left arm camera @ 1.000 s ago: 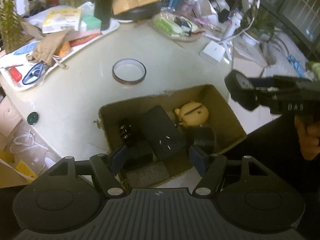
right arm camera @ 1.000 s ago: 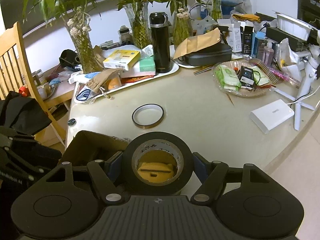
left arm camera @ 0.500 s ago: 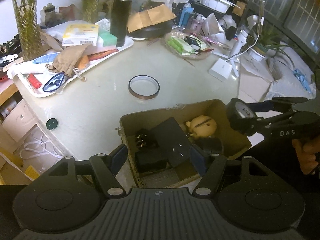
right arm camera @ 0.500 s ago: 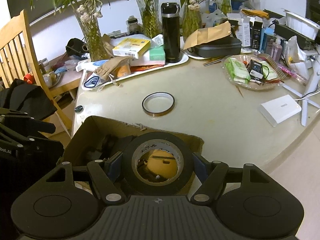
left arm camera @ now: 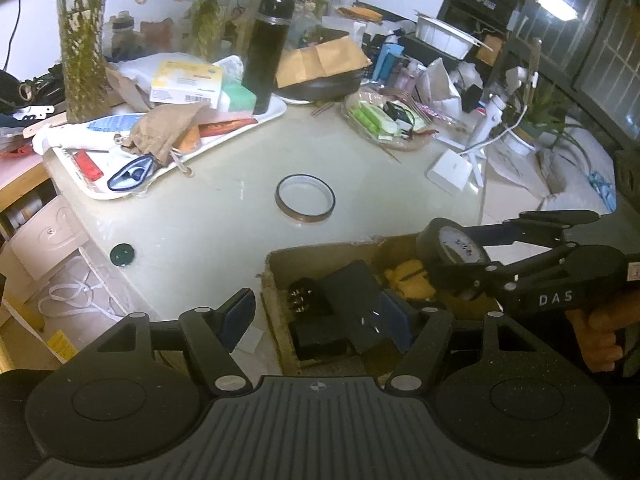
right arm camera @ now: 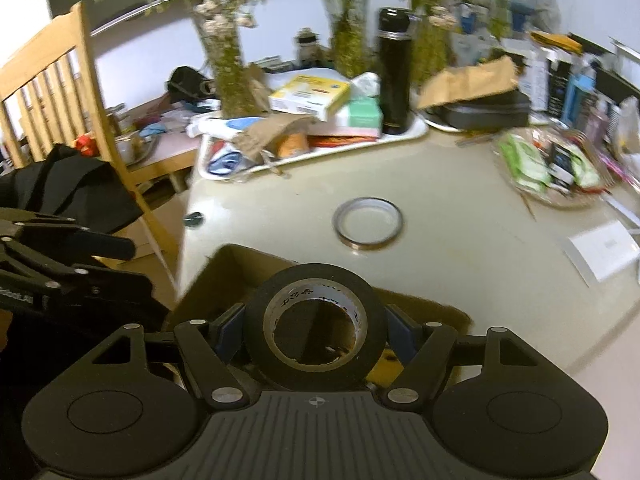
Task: Organize rigid objects
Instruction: 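Carry the tape roll and bead case into the cardboard box and release both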
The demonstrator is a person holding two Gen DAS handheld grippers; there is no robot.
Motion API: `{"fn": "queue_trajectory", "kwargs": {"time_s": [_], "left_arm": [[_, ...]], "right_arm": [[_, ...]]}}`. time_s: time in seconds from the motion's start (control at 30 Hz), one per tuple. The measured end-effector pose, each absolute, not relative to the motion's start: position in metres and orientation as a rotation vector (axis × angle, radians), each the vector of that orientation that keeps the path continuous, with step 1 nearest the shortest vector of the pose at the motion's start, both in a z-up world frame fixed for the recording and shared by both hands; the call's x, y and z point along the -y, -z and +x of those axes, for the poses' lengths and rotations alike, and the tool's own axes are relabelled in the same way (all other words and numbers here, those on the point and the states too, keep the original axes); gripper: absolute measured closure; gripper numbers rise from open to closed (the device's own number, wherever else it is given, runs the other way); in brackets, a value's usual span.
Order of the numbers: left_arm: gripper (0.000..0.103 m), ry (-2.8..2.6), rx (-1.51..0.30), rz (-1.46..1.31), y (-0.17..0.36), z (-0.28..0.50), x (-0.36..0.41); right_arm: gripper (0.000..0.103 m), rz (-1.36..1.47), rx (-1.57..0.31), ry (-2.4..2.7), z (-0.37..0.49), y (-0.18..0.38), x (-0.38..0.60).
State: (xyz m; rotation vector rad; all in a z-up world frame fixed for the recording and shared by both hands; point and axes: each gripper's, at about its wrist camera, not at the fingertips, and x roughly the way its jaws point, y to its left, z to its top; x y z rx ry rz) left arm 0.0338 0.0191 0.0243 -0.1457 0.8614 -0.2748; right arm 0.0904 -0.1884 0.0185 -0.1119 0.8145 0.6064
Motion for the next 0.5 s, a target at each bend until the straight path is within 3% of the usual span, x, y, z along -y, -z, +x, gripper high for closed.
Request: {"fn": "queue_trajectory", "kwargs": {"time_s": [0.13,0.27,0.5], "left_arm": [[0.035,0.260,-0.861,-0.153,-0.024,0.034,-0.027],[0.035,0.254,-0.865,-0.160,-0.024,0.034,-0.031],[0.035,0.265,-0.865,-0.130,-0.023,0.036,-0.026]], "right_arm": [[0.028,-0.136,-0.798,-0.691,0.091,-0.023,0.169],[0.011,-0.163,-0.770,-0.712,0.090,-0.025,0.161],[0.007,-0.157,-0.781,-0.663,0.093,-0.021,0.180]]}}
